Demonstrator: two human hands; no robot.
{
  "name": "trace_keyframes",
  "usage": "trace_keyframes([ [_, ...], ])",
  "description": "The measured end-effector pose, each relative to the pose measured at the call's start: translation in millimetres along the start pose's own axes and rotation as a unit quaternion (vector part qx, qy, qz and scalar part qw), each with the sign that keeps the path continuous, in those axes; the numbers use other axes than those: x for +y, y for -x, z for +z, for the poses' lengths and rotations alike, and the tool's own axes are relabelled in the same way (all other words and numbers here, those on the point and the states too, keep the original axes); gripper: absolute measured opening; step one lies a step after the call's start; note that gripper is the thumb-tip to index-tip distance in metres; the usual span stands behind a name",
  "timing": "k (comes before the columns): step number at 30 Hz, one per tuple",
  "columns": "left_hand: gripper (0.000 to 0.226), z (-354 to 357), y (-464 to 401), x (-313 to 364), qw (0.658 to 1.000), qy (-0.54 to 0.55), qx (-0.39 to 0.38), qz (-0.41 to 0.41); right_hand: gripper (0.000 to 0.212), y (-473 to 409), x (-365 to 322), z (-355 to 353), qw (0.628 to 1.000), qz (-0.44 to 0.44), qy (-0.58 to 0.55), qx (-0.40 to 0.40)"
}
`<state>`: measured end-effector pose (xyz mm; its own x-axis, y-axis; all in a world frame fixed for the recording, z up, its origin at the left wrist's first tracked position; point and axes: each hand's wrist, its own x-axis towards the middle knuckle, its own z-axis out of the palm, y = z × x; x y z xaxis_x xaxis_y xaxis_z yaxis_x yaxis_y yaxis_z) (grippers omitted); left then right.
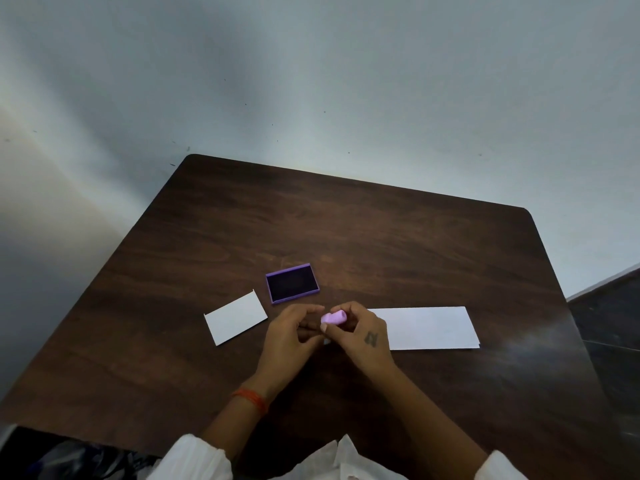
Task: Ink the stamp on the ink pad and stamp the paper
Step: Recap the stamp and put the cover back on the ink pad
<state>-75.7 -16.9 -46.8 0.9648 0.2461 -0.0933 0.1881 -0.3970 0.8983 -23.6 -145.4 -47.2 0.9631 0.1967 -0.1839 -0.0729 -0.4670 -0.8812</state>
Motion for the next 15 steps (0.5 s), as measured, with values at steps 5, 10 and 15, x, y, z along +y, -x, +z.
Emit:
trace_keyframes([
  [5,0.044,1,-8,-6,0.999,-0.037,0.002,-0.033,0.025,-8,3,10,0.986,-0.064,0.156,0.022],
  [10,0.04,1,-10,-10,0.997,-0.049,0.0,-0.055,0.018,-12,5,16,0.968,-0.054,0.242,-0.05],
  [15,0.04,1,-12,-13,0.997,-0.053,-0.002,-0.057,0.028,-12,6,14,0.97,-0.049,0.236,-0.041],
])
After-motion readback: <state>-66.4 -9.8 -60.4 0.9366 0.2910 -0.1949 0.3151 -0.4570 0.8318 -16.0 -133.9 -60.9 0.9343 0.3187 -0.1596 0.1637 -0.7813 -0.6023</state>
